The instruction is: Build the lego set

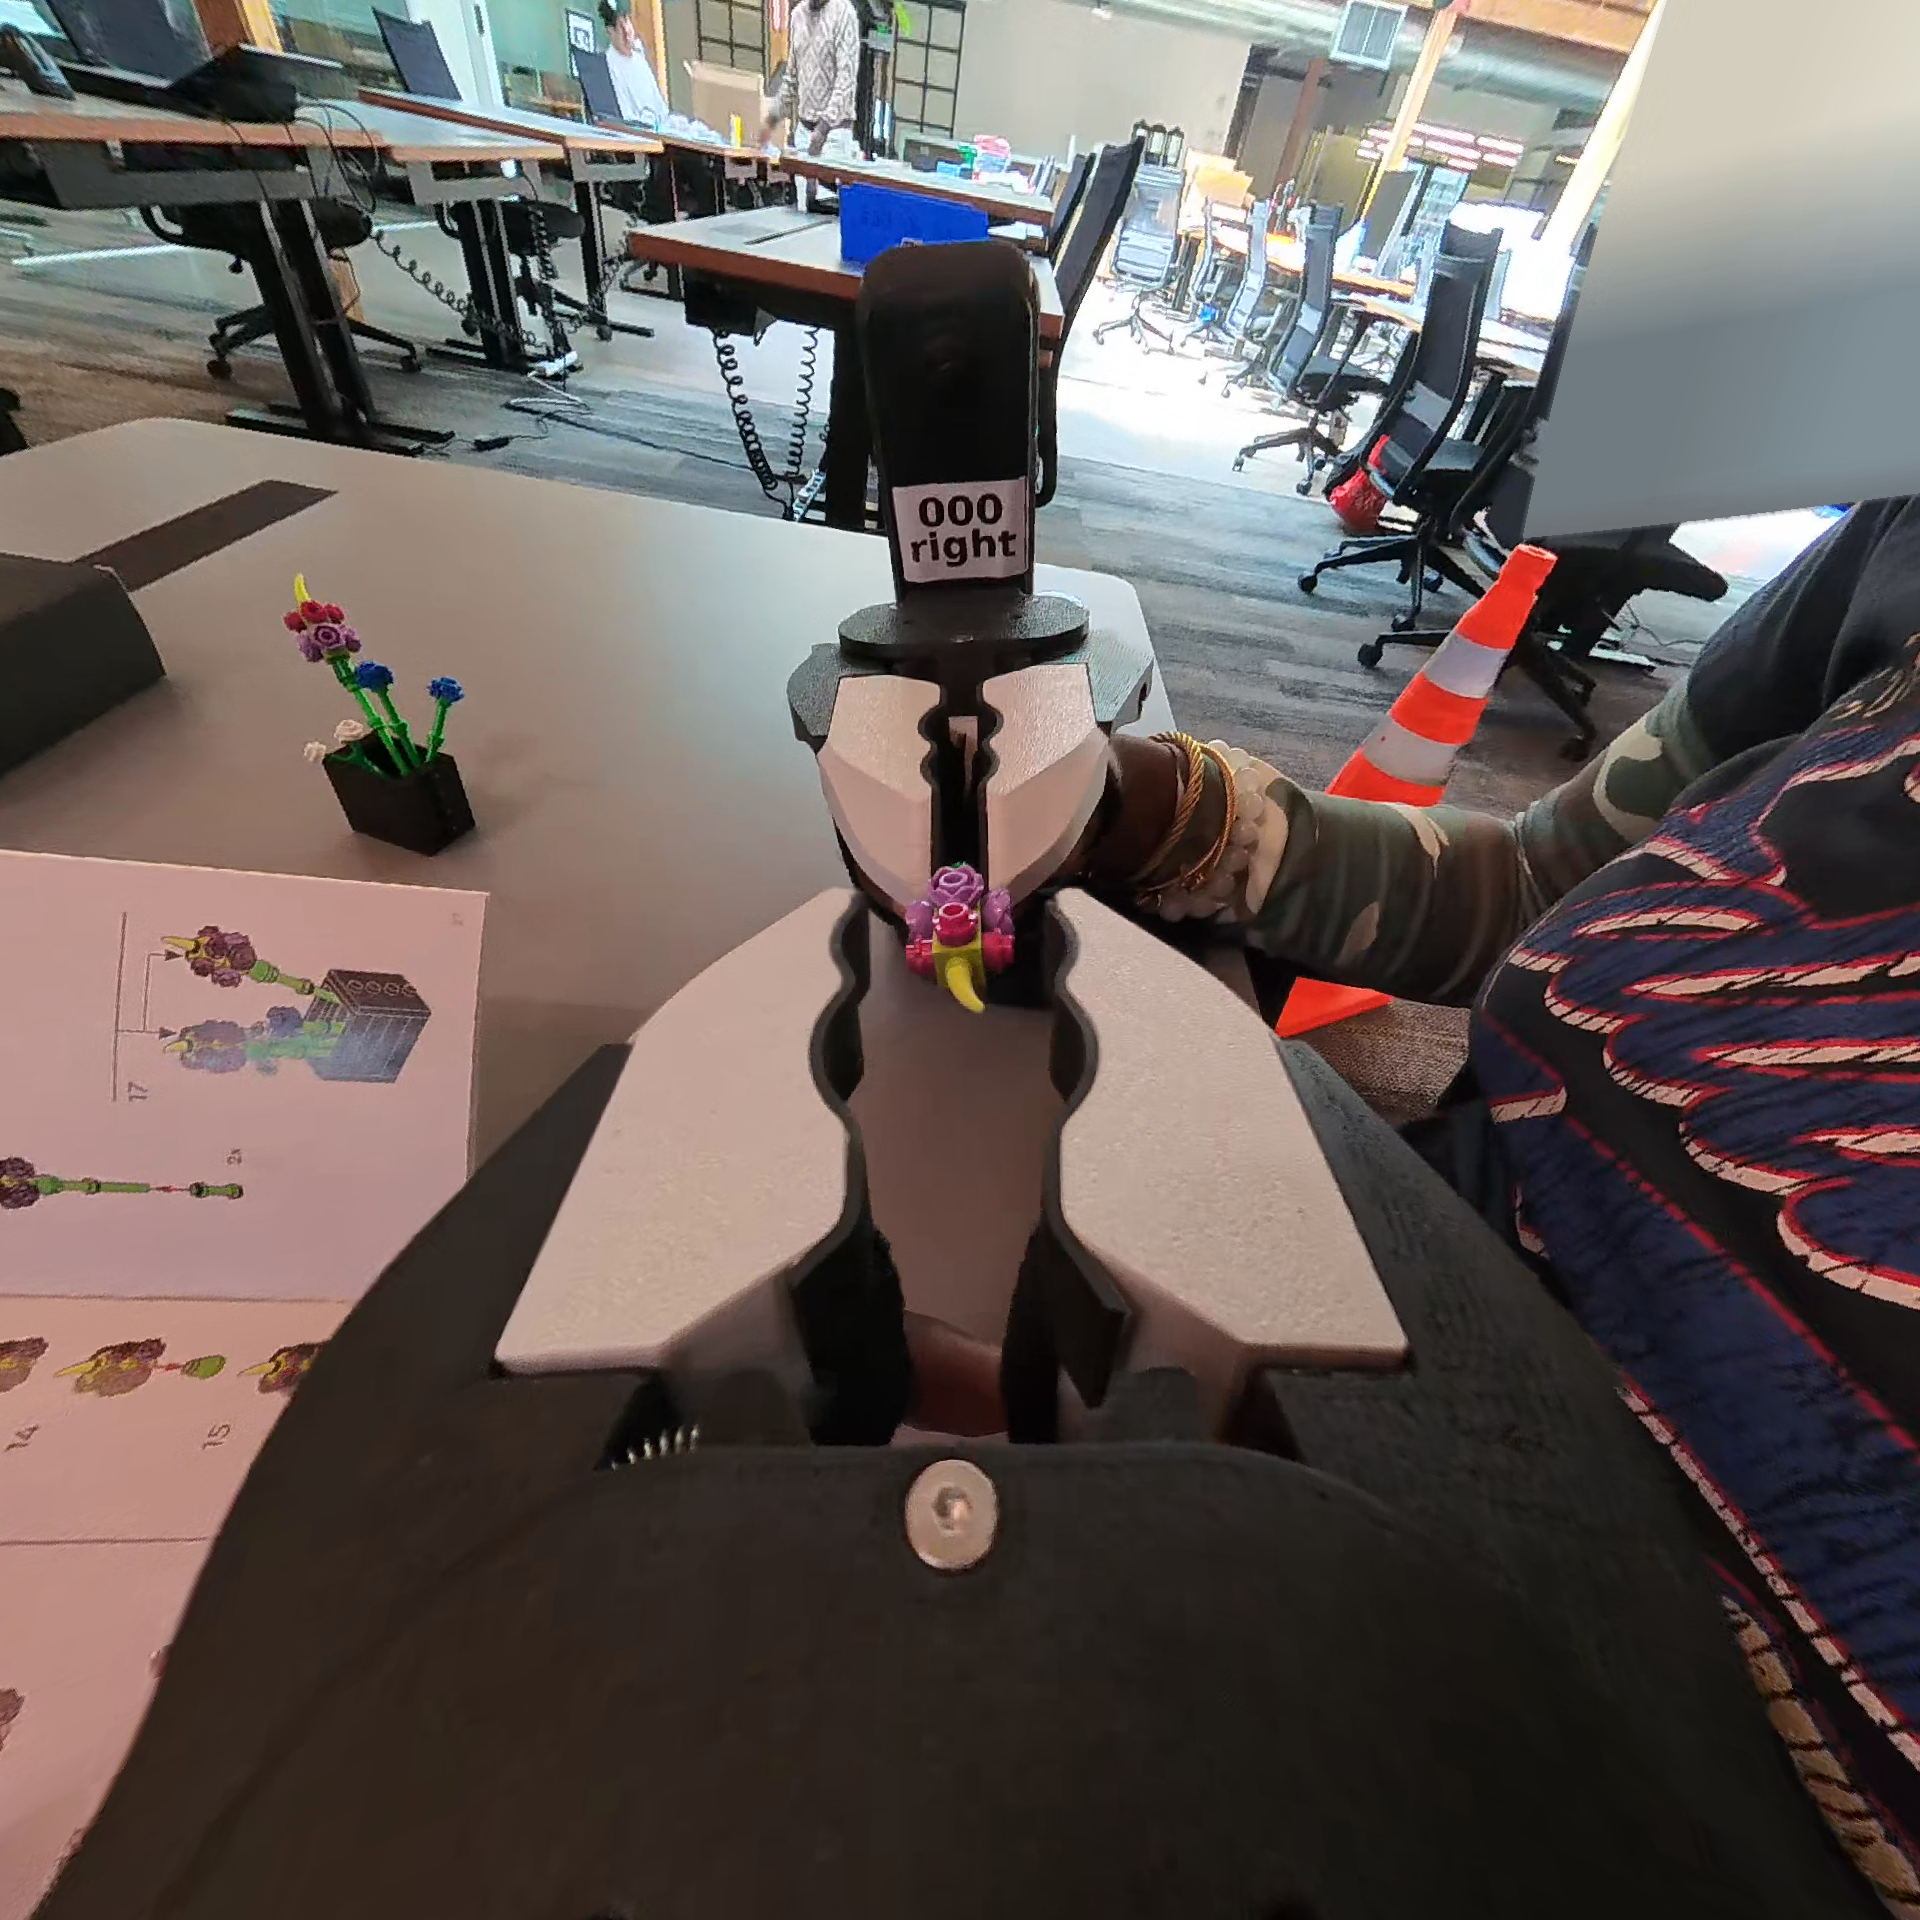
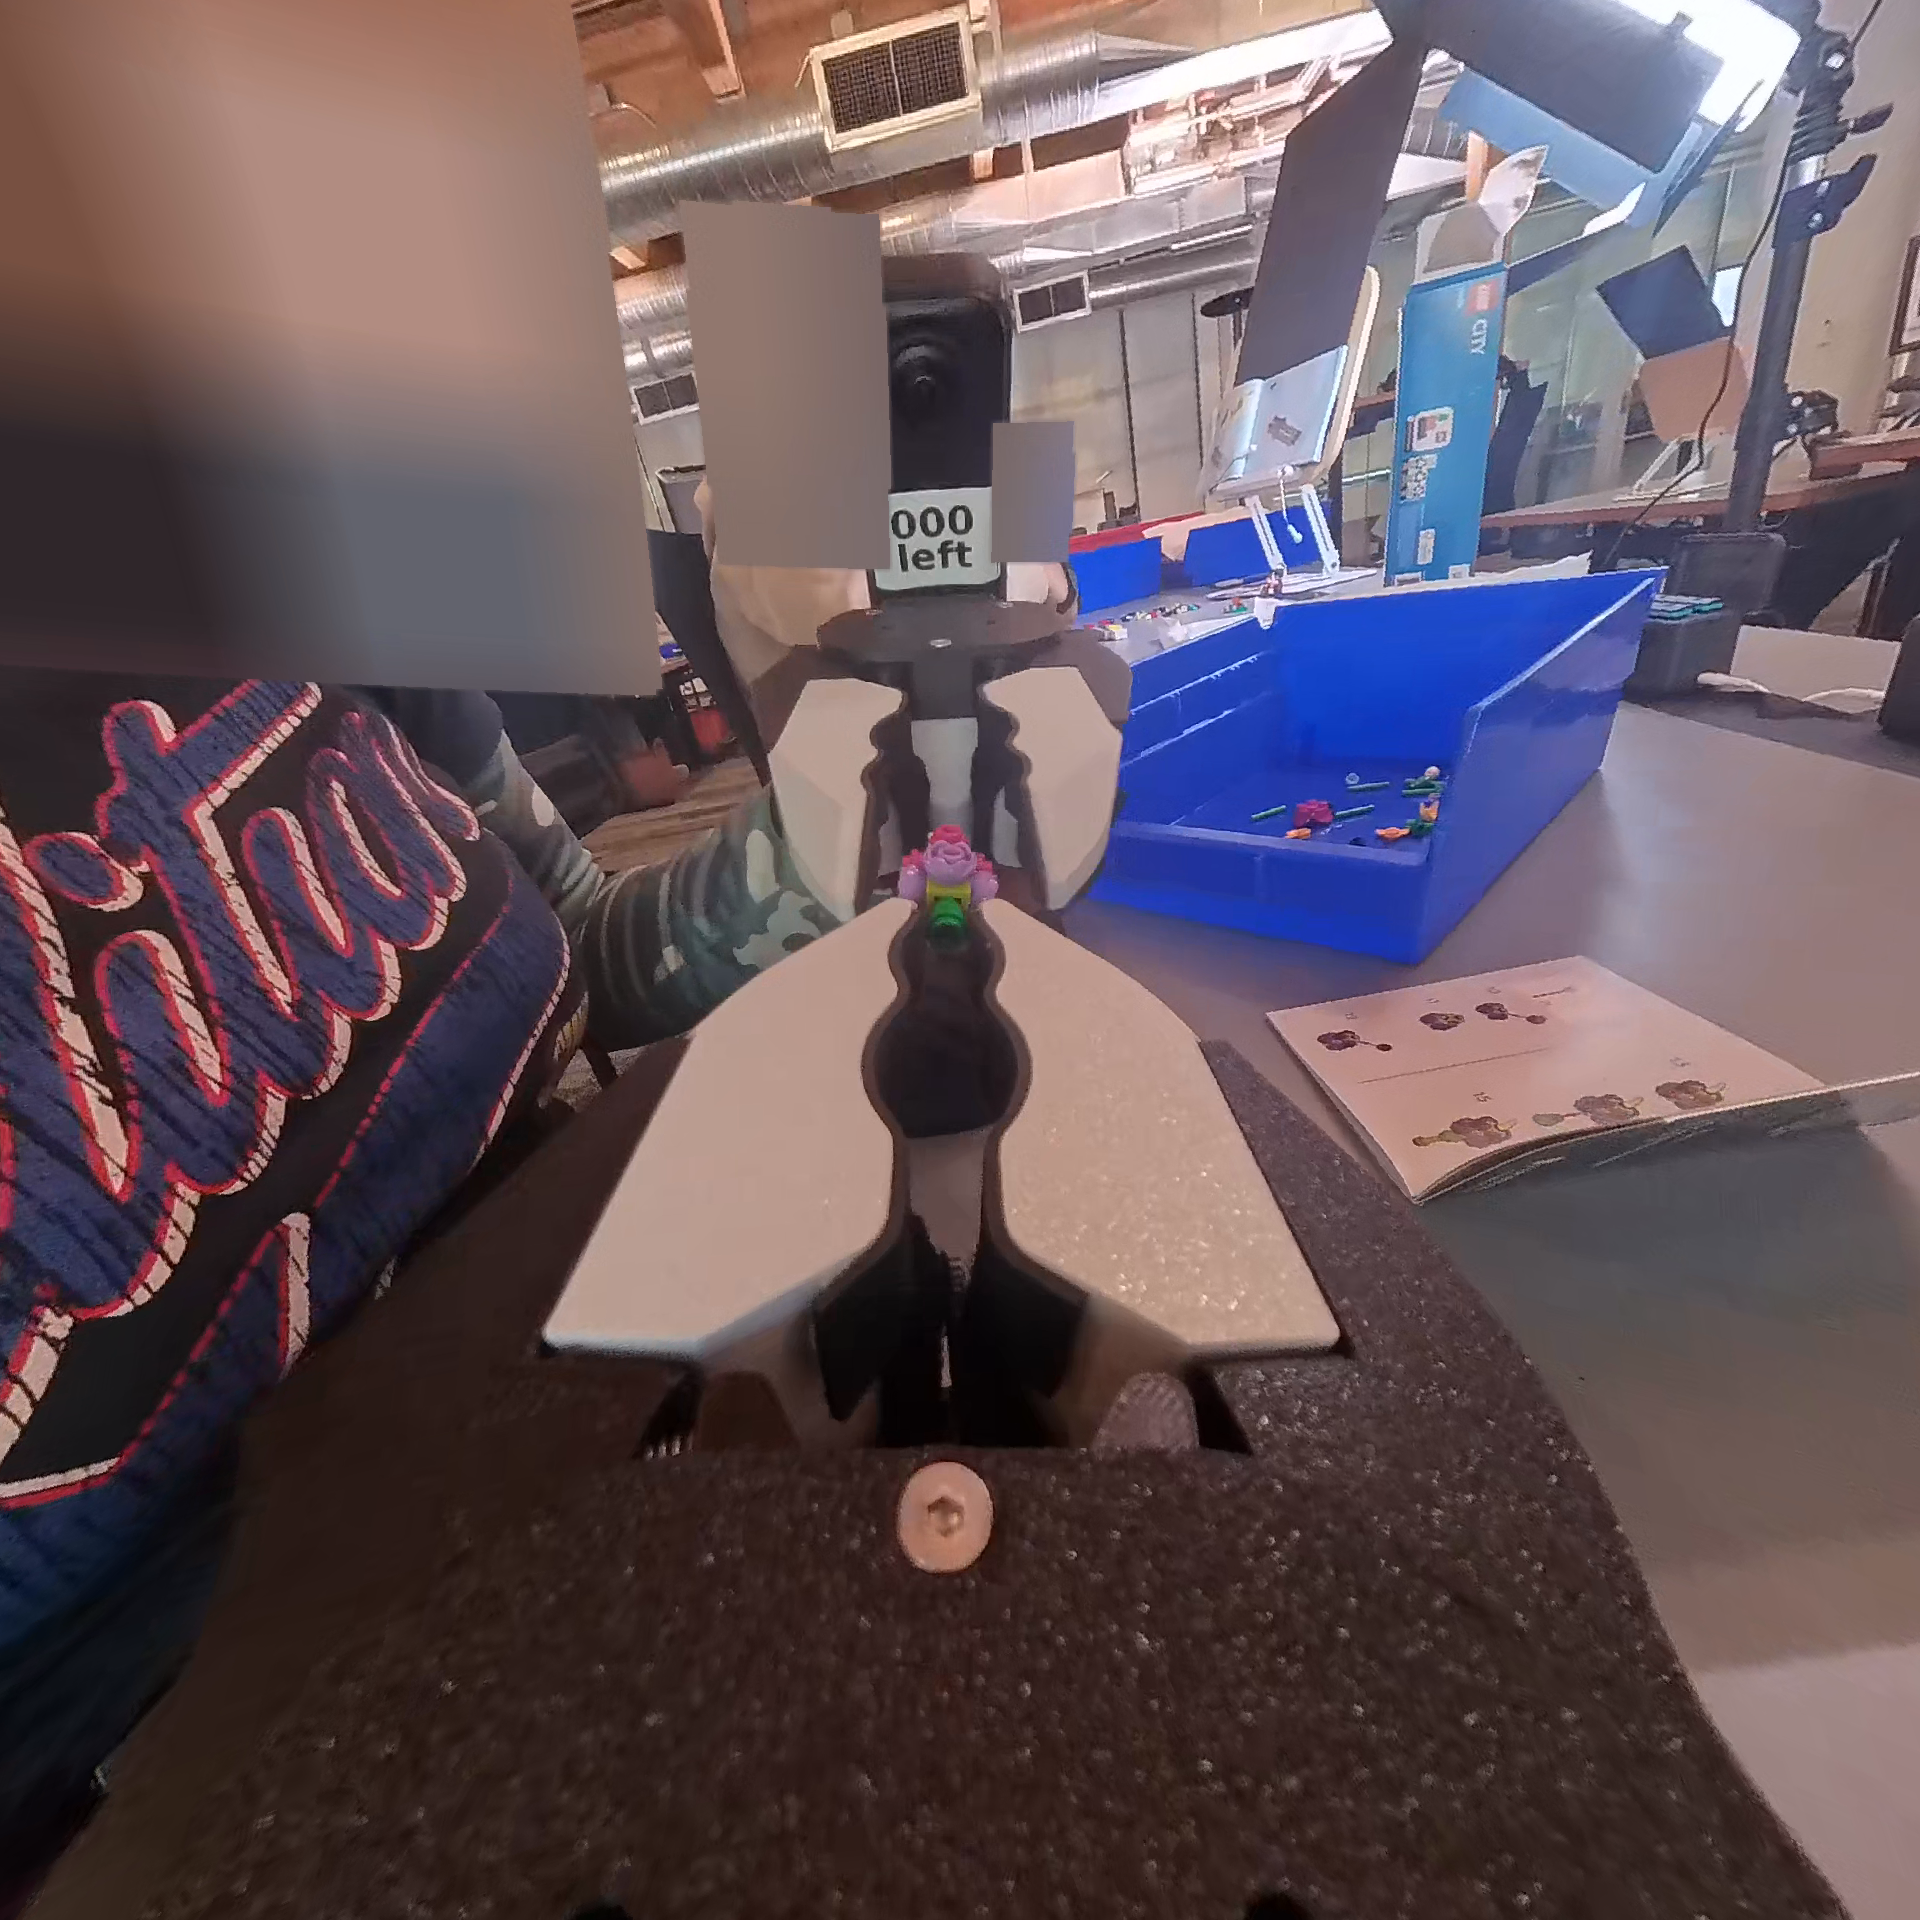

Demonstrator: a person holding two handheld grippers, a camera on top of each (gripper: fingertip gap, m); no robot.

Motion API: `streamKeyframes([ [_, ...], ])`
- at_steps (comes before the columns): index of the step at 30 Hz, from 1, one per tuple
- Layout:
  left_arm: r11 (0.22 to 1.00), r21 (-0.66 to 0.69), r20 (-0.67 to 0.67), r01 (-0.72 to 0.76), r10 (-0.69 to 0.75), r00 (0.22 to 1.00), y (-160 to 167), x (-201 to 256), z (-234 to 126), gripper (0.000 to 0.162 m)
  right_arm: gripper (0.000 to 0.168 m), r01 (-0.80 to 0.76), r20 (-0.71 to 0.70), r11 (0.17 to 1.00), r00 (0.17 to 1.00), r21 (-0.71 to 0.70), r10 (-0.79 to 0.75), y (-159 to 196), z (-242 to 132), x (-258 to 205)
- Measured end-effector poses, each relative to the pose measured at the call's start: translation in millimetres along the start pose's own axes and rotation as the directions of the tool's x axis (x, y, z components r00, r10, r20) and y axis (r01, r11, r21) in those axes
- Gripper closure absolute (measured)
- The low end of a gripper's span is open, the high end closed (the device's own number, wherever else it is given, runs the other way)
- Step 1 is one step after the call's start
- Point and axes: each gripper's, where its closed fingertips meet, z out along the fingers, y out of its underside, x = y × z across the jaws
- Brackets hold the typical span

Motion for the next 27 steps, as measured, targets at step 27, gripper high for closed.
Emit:
streamKeyframes([
  [27, 0.826, 0.542, 0.117, 0.152, -0.253, 0.96, -21.6, -57.5, -66.2, 0.143, 0.155, -0.015, -0.092, 0.392, 0.98, -0.92, -0.179, 106.1, 11.5, 31.9],
])
